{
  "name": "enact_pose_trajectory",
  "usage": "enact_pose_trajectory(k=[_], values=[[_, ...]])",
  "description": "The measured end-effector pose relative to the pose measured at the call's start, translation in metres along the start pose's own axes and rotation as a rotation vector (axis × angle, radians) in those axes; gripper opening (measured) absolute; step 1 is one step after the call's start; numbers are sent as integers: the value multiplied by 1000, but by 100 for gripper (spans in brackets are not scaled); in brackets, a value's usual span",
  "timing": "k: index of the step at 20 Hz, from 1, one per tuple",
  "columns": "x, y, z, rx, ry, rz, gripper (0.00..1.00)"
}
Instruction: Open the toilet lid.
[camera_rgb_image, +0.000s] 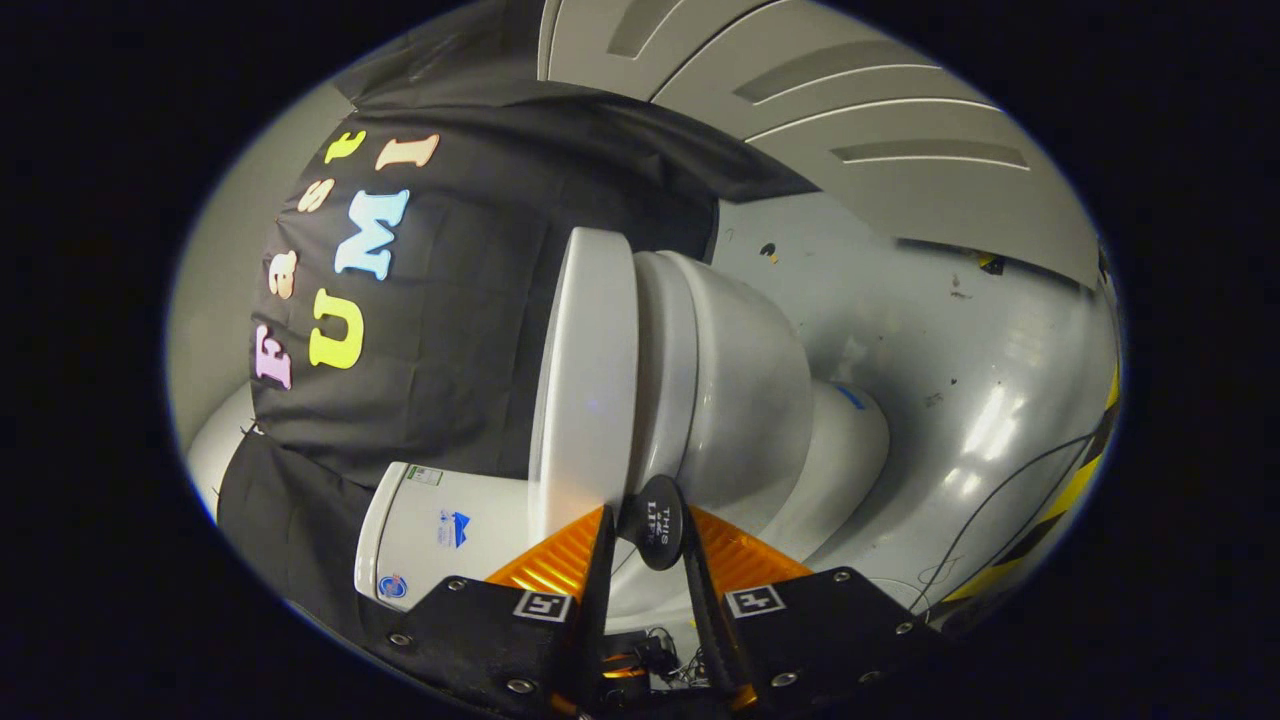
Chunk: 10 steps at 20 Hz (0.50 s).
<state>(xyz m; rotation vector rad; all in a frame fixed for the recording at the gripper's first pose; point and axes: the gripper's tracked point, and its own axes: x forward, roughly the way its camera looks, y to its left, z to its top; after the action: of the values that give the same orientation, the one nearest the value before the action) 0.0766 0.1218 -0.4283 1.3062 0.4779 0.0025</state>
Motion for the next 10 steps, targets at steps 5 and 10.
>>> enact_pose_trajectory(k=[5, 10], values=[[2, -3, 7, 2, -17, 12, 18], [3, -7, 11, 5, -37, 7, 13]])
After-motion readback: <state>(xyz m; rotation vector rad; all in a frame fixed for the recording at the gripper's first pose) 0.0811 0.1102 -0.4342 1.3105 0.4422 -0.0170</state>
